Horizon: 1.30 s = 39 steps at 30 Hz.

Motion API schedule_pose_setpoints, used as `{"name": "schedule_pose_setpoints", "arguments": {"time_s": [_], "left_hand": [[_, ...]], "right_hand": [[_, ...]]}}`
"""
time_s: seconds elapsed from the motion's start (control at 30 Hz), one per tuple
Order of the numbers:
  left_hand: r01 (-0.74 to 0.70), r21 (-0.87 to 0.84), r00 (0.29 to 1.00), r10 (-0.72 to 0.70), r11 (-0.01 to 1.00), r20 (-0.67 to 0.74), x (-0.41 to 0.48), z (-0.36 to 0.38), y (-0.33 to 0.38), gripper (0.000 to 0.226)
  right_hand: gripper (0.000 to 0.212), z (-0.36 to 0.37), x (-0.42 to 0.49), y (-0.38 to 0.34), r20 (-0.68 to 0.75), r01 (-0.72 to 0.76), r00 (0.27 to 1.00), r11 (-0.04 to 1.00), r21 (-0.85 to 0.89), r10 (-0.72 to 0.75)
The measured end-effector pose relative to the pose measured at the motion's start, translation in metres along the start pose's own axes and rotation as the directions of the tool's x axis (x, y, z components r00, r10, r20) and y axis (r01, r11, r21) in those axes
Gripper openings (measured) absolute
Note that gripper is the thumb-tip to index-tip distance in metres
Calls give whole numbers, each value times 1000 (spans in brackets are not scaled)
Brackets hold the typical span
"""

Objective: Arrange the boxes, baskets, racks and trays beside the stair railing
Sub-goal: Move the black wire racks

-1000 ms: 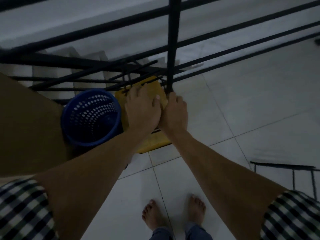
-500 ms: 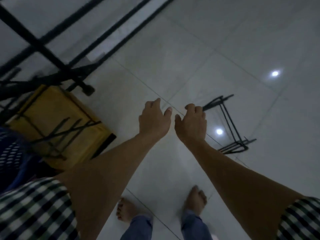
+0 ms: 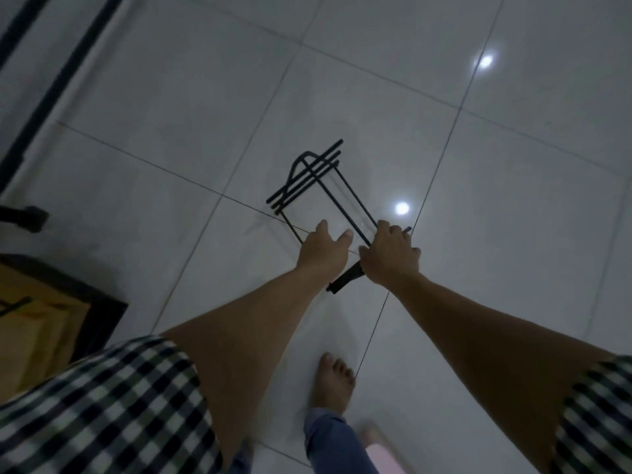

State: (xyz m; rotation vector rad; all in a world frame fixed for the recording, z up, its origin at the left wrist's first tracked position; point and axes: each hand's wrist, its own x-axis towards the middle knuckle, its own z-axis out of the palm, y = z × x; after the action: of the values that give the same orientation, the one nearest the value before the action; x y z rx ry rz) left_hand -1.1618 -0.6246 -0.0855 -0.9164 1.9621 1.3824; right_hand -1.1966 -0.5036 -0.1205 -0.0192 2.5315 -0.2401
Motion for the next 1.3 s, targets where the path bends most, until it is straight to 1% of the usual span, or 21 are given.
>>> {"name": "schedule_pose_setpoints", "arguments": {"time_s": [0.13, 0.27, 0.33, 0.4, 0.47, 0.57, 0.67, 0.8, 0.93, 1.07, 1.2, 1.3], "left_hand": [[88, -74, 993, -82, 993, 82, 28, 24, -3, 78], [117, -173, 984, -90, 978, 155, 37, 31, -9, 78], [118, -173, 982, -89, 978, 169, 37, 29, -11, 78], [113, -169, 982, -84, 979, 167, 38, 25, -13, 77], [105, -179, 984, -76, 978, 163, 41, 17, -17, 78], [93, -177, 988, -69, 980, 137, 43, 1, -24, 78], [95, -196, 993, -79, 976, 92, 33, -19, -37, 78], [105, -216, 994, -96, 971, 53, 5, -50, -57, 74], [73, -231, 997, -70, 970, 23, -44, -87, -67, 69], [9, -210, 997, -24, 978, -69, -115, -127, -71, 65], [-74, -102, 976, 50, 992, -213, -191, -170, -80, 56], [-153, 22, 933, 152, 988, -326, -246, -203, -93, 42]], "right_hand": [[43, 18, 27, 15, 156, 48, 986, 999, 20, -50], [28, 28, 39, 15, 175, 6, 984, 991, 136, -30], [24, 27, 45, 11, 218, -17, 976, 992, 122, -10], [25, 27, 50, 6, 263, -47, 965, 992, 117, 14], [26, 28, 54, 0, 267, -79, 963, 989, 124, 44], [24, 31, 50, -11, 170, -61, 985, 989, 137, 38], [25, 28, 35, -32, 63, -16, 998, 972, 236, 1], [25, 20, 0, -58, 32, -57, 998, 943, 328, 50], [25, 1, -58, -93, -42, 18, 999, 918, 396, -1], [23, -30, -125, -152, -119, 105, 991, 896, 431, -59], [24, -65, -197, -215, -179, 181, 978, 869, 461, -109], [26, -87, -255, -256, -210, 249, 963, 853, 459, -168]]}}
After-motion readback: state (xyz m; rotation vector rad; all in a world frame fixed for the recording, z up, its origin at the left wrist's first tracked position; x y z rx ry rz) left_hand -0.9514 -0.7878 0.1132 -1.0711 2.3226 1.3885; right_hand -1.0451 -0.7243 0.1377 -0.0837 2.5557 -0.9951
